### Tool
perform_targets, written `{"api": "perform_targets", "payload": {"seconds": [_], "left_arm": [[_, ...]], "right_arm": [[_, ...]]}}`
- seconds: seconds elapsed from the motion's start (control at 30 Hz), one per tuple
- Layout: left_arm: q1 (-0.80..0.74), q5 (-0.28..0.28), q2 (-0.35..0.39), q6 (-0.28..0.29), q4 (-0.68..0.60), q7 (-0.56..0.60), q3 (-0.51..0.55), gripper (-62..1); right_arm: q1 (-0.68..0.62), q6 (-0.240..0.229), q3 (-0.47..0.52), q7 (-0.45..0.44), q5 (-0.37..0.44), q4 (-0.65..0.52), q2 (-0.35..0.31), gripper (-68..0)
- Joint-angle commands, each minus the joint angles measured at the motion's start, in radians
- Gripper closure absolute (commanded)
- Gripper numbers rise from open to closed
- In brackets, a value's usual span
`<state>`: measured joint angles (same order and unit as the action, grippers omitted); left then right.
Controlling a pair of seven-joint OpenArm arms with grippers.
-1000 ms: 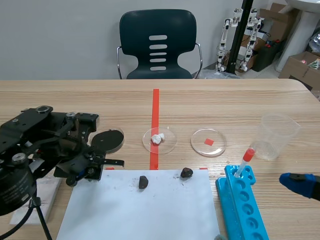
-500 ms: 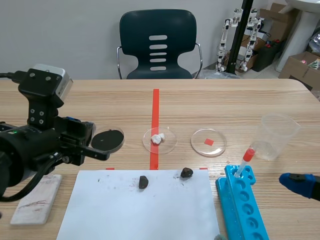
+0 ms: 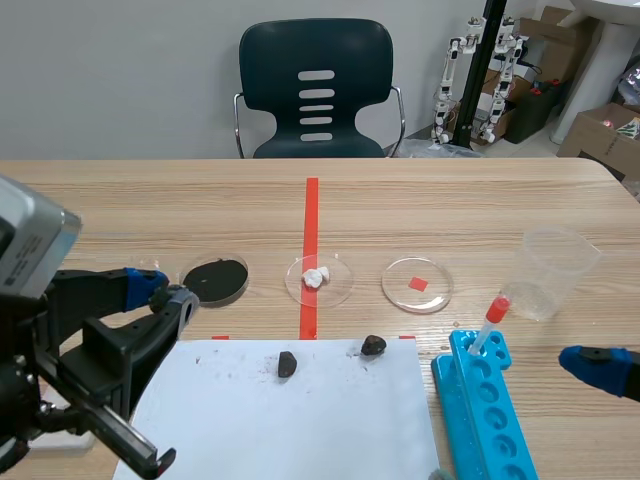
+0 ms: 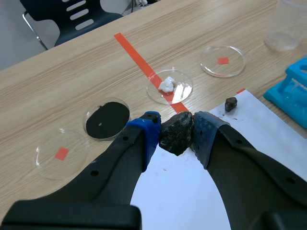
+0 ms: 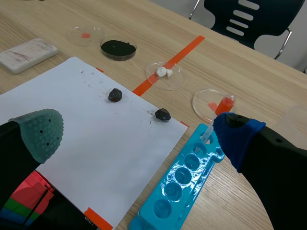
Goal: Pick up the left mineral with the left hand
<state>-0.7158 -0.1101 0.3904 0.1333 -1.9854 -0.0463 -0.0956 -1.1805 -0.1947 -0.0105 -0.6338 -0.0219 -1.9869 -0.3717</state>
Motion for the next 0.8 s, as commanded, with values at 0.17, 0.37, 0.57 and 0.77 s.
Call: {"api": "perform_targets", "payload": {"seconds": [0.17,0.37,0.57,0.77], "left_arm": [[-0.038,0.054,-0.005,0.002,-0.021,0.035,-0.001,-12.8],[-0.037,0.054,-0.005,0.001,-0.021,0.035,-0.001,-12.8],[-0.037,0.054,-0.005,0.001,-0.021,0.035,-0.001,-12.8],[-0.037,0.054,-0.005,0.001,-0.021,0.035,-0.001,-12.8]], "right_arm": [[0.001,0.004,0.004,-0.015,0.007,-0.014,0.000,-67.9],[0.001,0.004,0.004,-0.015,0.007,-0.014,0.000,-67.9],[0.001,0.004,0.004,-0.015,0.007,-0.014,0.000,-67.9],[0.001,0.004,0.004,-0.015,0.007,-0.014,0.000,-67.9]]}}
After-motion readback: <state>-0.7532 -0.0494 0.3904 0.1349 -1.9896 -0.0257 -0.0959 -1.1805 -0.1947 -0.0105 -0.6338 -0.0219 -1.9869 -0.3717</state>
